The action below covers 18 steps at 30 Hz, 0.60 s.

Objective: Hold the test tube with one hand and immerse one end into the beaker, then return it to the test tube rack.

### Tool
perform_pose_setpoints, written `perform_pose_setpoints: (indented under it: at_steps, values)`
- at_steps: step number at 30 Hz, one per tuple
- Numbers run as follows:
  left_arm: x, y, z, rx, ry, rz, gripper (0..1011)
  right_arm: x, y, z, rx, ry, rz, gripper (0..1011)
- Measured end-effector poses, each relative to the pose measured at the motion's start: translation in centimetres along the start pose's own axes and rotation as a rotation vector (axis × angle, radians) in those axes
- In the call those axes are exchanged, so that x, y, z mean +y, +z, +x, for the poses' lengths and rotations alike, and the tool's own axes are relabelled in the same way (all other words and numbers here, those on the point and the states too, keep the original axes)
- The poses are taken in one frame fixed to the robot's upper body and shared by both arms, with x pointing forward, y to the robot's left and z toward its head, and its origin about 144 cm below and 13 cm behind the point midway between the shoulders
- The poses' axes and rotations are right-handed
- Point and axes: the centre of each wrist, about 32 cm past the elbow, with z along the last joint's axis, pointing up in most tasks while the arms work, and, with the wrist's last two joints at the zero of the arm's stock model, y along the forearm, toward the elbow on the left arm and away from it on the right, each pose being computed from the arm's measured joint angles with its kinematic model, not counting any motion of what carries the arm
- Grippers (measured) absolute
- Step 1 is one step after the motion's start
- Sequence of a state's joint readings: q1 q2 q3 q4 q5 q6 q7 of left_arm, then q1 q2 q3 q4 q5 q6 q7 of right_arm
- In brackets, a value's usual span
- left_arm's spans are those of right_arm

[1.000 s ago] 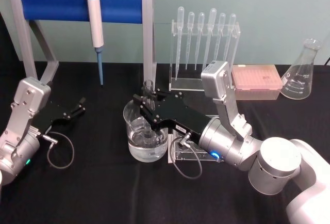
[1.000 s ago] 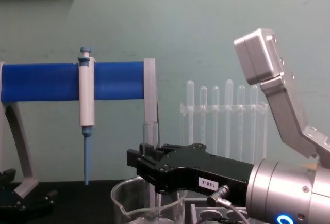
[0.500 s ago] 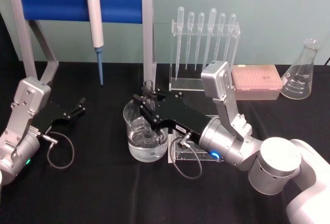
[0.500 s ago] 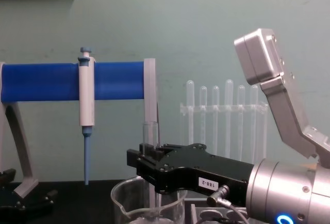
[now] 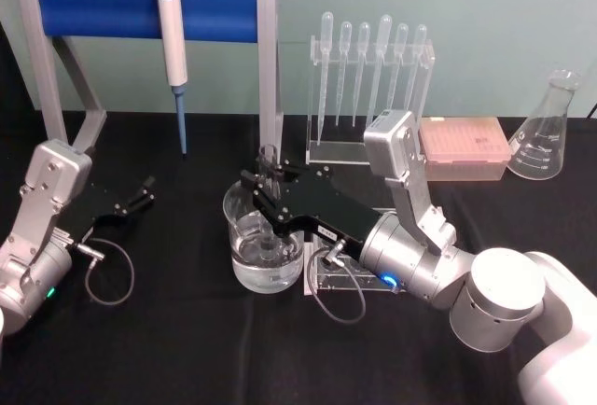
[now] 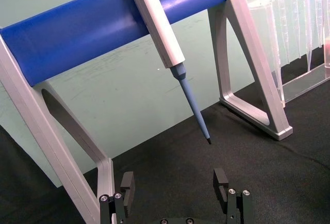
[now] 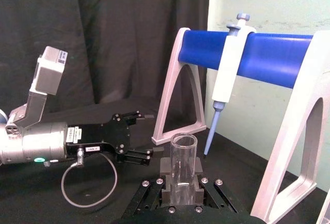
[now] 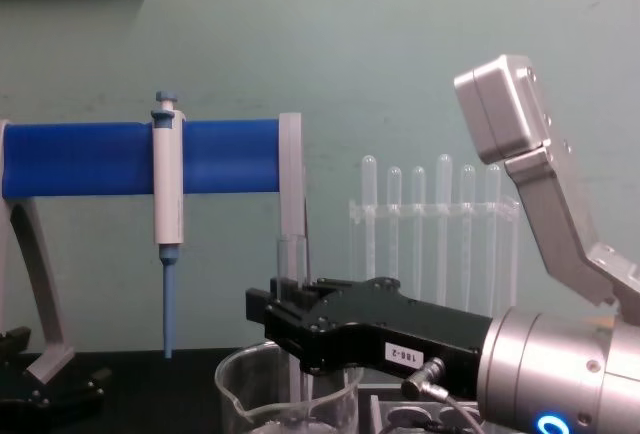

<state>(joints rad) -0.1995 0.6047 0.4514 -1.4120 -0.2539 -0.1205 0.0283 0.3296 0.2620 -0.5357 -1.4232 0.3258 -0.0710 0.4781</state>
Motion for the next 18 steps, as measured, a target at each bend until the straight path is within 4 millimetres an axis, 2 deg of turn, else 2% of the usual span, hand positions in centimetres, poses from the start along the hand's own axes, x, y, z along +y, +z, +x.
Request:
perform_pose_setpoints:
  at_steps: [4, 18]
  values:
    - [0.0, 0.0, 0.0, 0.0, 0.0, 0.0, 1000, -0.1, 0.9, 0.0, -0.012, 0.002, 0.013, 225]
    - [0.0, 0.0, 0.0, 0.0, 0.0, 0.0, 1000, -1.4, 9.0, 0.1, -0.113, -0.007, 0.123, 225]
